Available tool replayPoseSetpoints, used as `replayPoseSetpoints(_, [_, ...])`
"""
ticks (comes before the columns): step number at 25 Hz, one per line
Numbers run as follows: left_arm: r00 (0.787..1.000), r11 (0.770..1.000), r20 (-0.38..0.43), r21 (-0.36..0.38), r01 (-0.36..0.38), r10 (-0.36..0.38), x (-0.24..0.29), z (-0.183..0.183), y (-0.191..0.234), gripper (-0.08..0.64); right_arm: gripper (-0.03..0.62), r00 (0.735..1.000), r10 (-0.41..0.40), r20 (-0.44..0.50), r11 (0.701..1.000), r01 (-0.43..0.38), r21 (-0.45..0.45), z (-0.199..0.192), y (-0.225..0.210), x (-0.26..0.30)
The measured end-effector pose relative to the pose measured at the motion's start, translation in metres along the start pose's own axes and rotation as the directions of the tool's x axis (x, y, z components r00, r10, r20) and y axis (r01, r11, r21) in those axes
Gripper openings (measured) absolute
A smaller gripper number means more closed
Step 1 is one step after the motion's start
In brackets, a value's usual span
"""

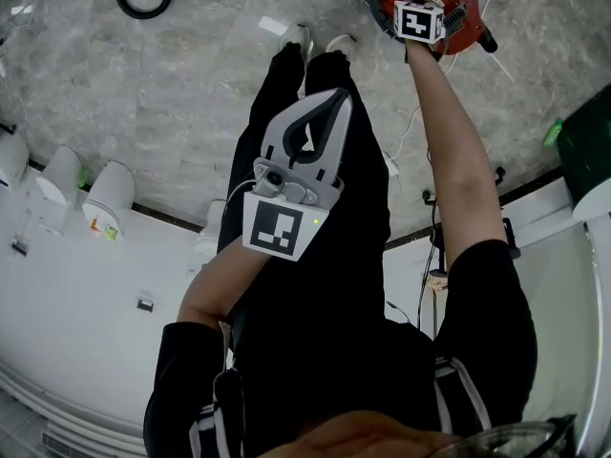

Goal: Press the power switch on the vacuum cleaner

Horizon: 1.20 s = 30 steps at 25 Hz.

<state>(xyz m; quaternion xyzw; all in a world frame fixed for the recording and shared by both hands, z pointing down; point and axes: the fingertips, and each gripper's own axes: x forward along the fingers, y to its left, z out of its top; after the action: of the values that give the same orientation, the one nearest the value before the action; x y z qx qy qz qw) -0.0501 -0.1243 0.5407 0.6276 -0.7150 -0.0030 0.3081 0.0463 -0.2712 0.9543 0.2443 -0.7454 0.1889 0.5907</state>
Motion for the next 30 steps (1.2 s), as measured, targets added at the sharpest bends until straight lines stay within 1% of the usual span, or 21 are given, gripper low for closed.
replayPoseSetpoints(2, [1.0, 1.0, 0.003, 0.001, 0.001, -0.001, -0.003, 0.0, -0.004, 0.018, 0.017, 0.999, 0.027, 0.028, 0.999, -0.028, 0.046, 0.0, -0.002, -0.003])
replayPoseSetpoints(4, [1.0, 1.0, -0.003, 0.002, 0.01, -0.01, -0.007, 0.0, -0.008, 0.018, 0.017, 0.998, 0.051, 0.032, 0.992, -0.054, 0.113, -0.007, -0.006, -0.007])
replayPoseSetpoints(7, [1.0, 0.999, -0.01, -0.026, 0.022, -0.022, -0.012, 0.002, -0.01, 0.018, 0.017, 0.997, 0.068, 0.038, 0.98, -0.074, 0.186, -0.016, -0.013, -0.019])
replayPoseSetpoints(10, [0.999, 0.999, 0.002, -0.029, 0.034, -0.034, -0.015, 0.011, -0.016, 0.018, 0.017, 0.993, 0.076, 0.093, 0.968, -0.096, 0.232, -0.018, -0.021, -0.044])
replayPoseSetpoints(12, [0.999, 0.999, 0.019, -0.017, 0.046, -0.046, -0.018, 0.02, -0.019, 0.018, 0.017, 0.984, 0.084, 0.155, 0.953, -0.124, 0.275, -0.015, -0.023, -0.067])
replayPoseSetpoints(15, [0.997, 0.998, 0.032, -0.01, 0.067, -0.067, -0.022, 0.029, -0.024, 0.018, 0.017, 0.964, 0.1, 0.246, 0.922, -0.183, 0.342, -0.012, -0.016, -0.101])
replayPoseSetpoints(19, [0.995, 0.996, 0.039, 0.006, 0.091, -0.091, -0.028, 0.043, -0.026, 0.018, 0.017, 0.932, 0.095, 0.349, 0.902, -0.229, 0.366, -0.003, 0.005, -0.151])
replayPoseSetpoints(22, [0.991, 0.992, 0.062, 0.036, 0.118, -0.12, -0.037, 0.057, -0.034, 0.018, 0.017, 0.901, 0.068, 0.428, 0.882, -0.255, 0.396, 0.001, 0.019, -0.2])
replayPoseSetpoints(26, [0.982, 0.986, 0.1, 0.06, 0.156, -0.161, -0.055, 0.076, -0.047, 0.018, 0.017, 0.863, 0.031, 0.505, 0.886, -0.257, 0.386, 0.001, 0.036, -0.27])
replayPoseSetpoints(28, [0.978, 0.982, 0.094, 0.069, 0.178, -0.184, -0.064, 0.078, -0.051, 0.018, 0.017, 0.841, 0.005, 0.54, 0.878, -0.262, 0.401, 0.001, 0.043, -0.306])
replayPoseSetpoints(30, [0.976, 0.976, 0.07, 0.085, 0.2, -0.206, -0.076, 0.075, -0.054, 0.018, 0.017, 0.815, -0.028, 0.579, 0.861, -0.274, 0.428, 0.002, 0.05, -0.345])
